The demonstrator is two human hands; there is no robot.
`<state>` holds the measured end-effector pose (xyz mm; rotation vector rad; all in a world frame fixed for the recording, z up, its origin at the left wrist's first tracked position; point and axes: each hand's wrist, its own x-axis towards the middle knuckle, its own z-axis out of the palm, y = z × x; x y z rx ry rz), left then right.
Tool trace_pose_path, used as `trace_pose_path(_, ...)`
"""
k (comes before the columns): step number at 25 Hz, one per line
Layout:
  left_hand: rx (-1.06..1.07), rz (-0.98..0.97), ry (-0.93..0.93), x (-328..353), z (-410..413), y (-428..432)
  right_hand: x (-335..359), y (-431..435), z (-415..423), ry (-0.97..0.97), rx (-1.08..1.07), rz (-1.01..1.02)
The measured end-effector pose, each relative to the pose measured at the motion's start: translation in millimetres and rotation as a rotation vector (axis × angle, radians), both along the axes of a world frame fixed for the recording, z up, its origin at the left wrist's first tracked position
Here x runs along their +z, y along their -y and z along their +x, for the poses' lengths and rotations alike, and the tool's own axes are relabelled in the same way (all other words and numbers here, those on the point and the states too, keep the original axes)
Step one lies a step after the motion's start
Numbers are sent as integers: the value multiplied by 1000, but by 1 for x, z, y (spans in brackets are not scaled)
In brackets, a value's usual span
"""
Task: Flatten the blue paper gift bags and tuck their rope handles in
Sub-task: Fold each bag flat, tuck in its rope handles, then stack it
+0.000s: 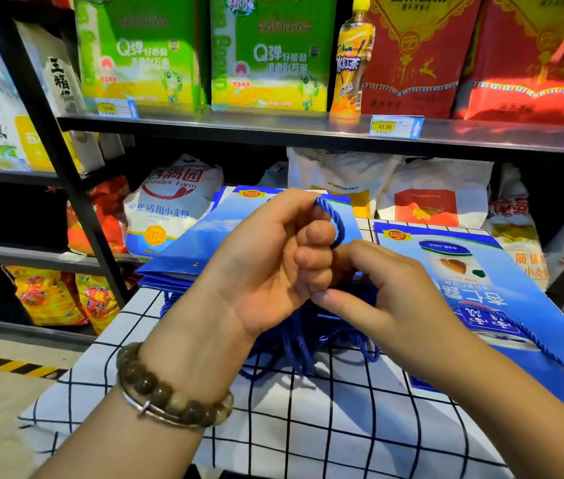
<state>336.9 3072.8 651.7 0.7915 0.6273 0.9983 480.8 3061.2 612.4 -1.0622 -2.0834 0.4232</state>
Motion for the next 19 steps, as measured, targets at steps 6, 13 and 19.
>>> trace_pose_path(6, -29, 37, -27, 0, -11, 5, 8, -3, -7, -74, 108, -192)
trace_pose_path(13, 98, 390, -727, -31, -25, 29, 35, -20, -15, -585, 36, -433)
trace_pose_path(19, 65, 390, -740, -43, -29, 37, 41, -44, -51, -675, 46, -462)
